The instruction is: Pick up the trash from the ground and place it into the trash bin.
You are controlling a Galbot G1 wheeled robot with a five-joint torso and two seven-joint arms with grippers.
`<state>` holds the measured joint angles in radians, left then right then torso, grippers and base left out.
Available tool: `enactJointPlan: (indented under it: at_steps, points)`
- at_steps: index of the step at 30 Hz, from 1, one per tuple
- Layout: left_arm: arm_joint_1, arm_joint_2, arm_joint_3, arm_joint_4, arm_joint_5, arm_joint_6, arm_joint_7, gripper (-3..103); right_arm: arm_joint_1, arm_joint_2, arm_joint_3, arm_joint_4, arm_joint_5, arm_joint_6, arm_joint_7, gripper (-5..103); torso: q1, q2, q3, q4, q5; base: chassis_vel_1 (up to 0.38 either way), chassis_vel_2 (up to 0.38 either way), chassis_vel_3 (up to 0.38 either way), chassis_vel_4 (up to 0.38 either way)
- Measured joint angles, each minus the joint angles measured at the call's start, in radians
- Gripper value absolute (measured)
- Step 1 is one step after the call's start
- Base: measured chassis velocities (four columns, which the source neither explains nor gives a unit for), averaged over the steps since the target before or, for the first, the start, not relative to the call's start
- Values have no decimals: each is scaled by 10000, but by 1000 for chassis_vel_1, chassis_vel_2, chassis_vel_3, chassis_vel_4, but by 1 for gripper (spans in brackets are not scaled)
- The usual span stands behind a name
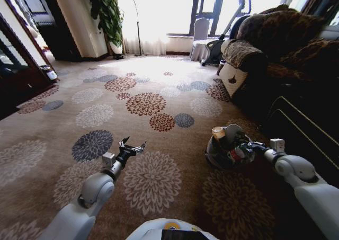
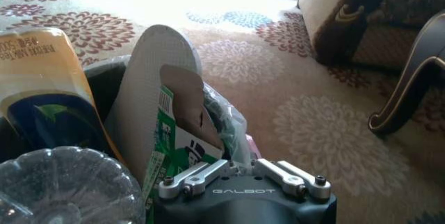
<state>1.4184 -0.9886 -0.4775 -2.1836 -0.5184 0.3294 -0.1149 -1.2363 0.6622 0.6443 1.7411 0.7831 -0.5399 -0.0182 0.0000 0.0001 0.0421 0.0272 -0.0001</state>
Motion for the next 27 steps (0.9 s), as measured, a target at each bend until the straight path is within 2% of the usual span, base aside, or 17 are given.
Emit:
enactJointPlan:
  at_steps: [9, 21, 25, 27]
  points:
    - [3, 0, 0, 0, 0, 0, 0, 100, -2, 0, 0, 0, 0, -1, -1, 1, -2, 1, -4, 0, 2, 230, -232, -226, 218]
    - [-2, 0, 0, 0, 0, 0, 0, 100, -2, 6, 0, 0, -6, 8, 0, 1, 0, -2, 3, 3, 2, 14, -11, -16, 10]
    - [0, 0, 0, 0, 0, 0, 0, 100, -335, 363, 201, 89, -296, 443, 4, 1, 0, -2, 0, 0, -6, 0, 0, 0, 0]
    - [0, 0, 1, 0, 0, 0, 0, 100, -931, 996, 564, 287, -819, 1232, -1, 1, 0, -2, 0, 0, 8, 0, 0, 0, 0]
